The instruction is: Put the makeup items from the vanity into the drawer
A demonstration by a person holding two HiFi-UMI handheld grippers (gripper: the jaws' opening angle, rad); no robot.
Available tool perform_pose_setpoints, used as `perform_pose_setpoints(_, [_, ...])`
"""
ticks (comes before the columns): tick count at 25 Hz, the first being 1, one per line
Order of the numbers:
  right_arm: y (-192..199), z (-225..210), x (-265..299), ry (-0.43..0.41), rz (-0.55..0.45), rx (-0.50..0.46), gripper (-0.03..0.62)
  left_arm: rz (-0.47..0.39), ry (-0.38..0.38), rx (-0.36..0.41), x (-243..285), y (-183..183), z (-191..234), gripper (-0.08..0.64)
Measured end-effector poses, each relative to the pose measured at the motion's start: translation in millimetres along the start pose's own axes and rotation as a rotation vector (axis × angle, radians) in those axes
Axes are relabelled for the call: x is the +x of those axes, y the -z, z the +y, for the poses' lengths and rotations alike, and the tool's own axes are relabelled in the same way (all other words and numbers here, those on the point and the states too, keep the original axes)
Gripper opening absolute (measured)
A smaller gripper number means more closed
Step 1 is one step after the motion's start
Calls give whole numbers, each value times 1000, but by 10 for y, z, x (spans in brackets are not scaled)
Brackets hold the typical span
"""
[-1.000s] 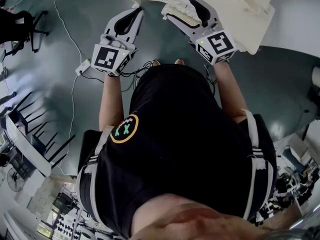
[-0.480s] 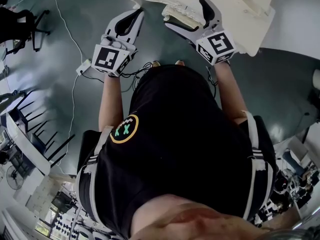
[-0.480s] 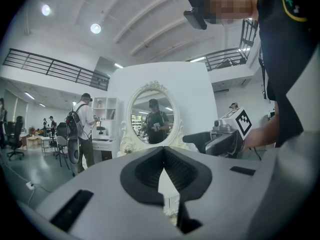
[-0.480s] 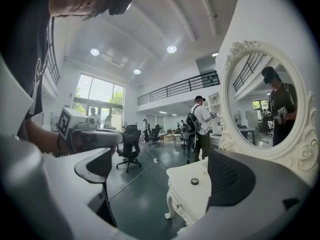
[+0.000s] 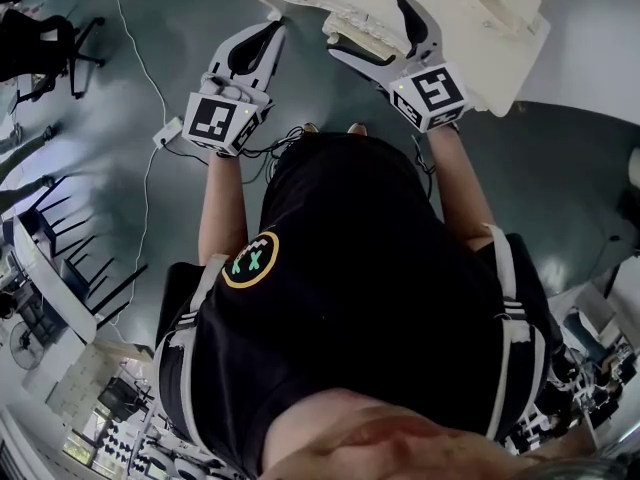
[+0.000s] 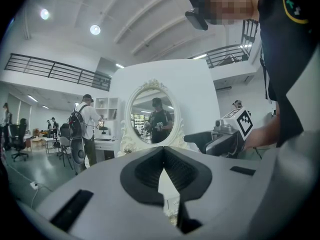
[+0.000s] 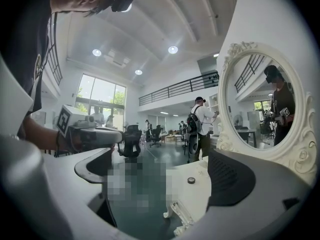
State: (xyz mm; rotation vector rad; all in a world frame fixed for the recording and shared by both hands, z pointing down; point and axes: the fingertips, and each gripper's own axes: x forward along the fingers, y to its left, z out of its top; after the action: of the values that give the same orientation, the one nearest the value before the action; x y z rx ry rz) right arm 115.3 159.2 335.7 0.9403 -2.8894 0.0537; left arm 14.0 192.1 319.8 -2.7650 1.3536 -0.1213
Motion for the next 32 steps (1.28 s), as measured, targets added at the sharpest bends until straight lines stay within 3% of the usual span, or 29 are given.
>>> perform_pose_setpoints(8, [42, -175, -112, -25, -3, -1, 598, 25, -12, -4, 165, 55, -180, 18])
perform_pose_setpoints(14, [97, -338, 192, -11, 8, -1, 598, 31, 6, -12, 335, 161, 113, 18])
perform_pose_setpoints(26, [300, -1225, 2189, 39, 92, -7, 598, 17, 71, -83, 1311, 686, 2162, 18])
perform_pose_setpoints(32, [299, -1604, 2887, 67, 124, -4, 598, 15, 113, -103, 1695, 784, 2873, 18])
